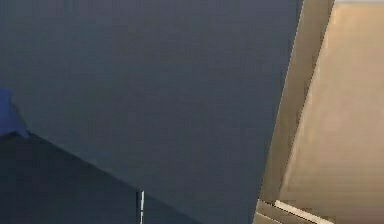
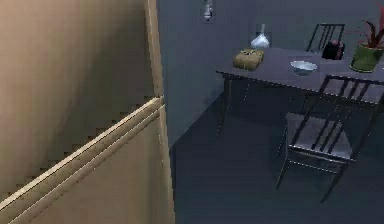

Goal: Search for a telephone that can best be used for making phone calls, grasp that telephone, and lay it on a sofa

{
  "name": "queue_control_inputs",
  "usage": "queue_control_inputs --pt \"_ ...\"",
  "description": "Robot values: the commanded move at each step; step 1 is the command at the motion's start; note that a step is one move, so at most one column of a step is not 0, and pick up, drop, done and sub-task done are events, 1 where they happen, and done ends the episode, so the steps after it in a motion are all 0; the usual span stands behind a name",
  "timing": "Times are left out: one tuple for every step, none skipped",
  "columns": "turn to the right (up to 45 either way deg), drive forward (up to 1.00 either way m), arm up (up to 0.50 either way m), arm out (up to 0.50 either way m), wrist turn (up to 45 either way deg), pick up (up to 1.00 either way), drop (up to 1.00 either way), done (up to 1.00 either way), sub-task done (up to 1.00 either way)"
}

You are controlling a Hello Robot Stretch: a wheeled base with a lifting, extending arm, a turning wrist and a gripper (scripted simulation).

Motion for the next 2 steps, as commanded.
queue_control_inputs --pt "-45.0 0.00 0.00 0.00 0.0 0.00 0.00 0.00 0.00" --pt "-12.0 0.00 0.00 0.00 0.0 0.00 0.00 0.00 0.00"
